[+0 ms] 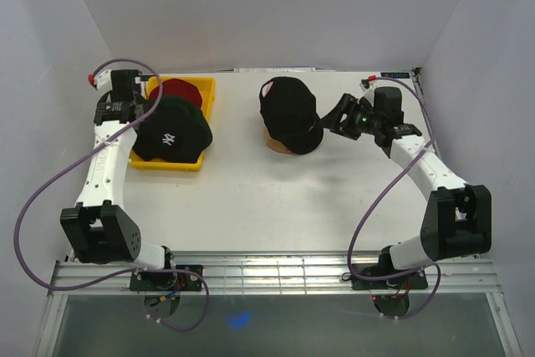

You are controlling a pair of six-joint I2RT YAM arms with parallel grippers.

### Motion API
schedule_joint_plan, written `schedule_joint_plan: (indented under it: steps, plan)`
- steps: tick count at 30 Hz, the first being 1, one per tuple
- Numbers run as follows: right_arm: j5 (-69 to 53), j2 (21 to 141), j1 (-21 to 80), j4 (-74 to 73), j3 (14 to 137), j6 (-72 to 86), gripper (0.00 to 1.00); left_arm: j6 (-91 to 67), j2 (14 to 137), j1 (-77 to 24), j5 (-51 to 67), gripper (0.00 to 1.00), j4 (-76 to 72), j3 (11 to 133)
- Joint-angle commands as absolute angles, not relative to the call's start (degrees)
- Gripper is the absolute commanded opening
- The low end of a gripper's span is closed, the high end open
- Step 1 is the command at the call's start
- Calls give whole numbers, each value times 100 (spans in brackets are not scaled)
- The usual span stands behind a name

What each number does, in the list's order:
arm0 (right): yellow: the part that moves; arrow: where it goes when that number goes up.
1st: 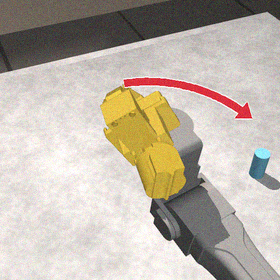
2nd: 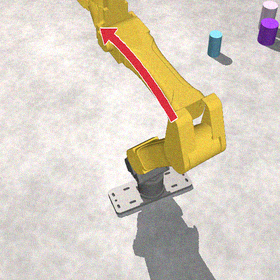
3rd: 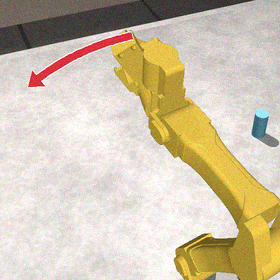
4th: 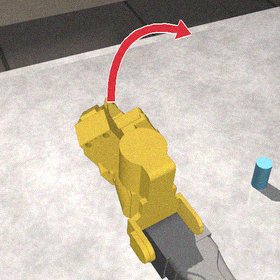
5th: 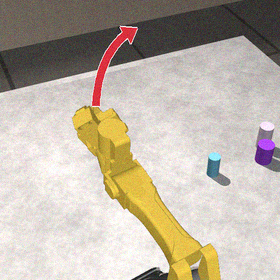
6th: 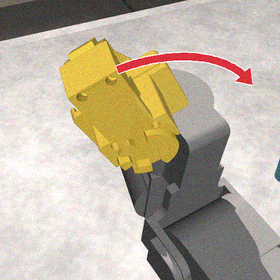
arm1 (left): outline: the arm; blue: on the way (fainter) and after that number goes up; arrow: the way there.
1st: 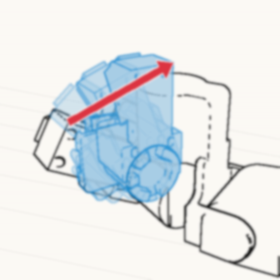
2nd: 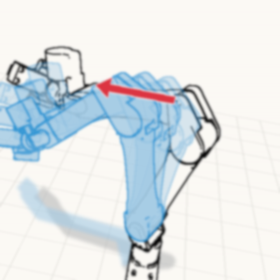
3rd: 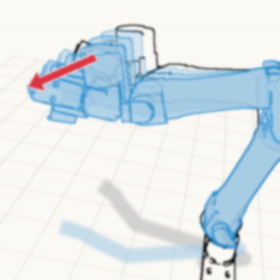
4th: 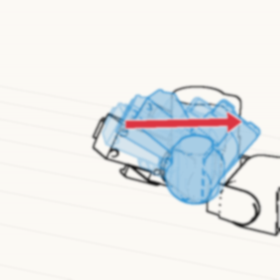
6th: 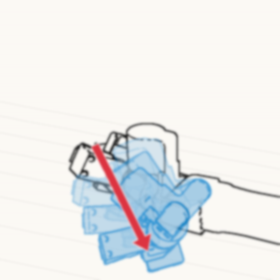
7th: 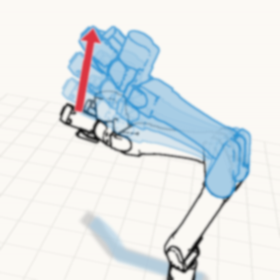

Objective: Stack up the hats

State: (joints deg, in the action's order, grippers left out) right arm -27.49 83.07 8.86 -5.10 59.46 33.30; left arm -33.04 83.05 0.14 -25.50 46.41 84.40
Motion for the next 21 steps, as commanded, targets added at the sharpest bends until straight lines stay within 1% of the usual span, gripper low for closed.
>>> schedule_joint_plan:
  steps: [1,6,9,16,21]
  plan:
    - [-2716,8165,1151,-571,5924,3068,68,-3622,7981,919,-2033,65,4632,7930]
    - [-2812,8165,1257,-448,5748,3067,68,-3551,8304,1457,-1495,64,4404,7866]
    - [-2804,8148,1257,-527,5739,2954,68,-3595,8551,1713,-924,62,4098,7919]
    - [-2742,8060,1257,-642,5766,2839,68,-3700,8788,1749,-229,61,3736,8182]
    - [-2760,8033,1257,-642,5757,2856,68,-3885,8965,1749,-123,58,3665,8104]
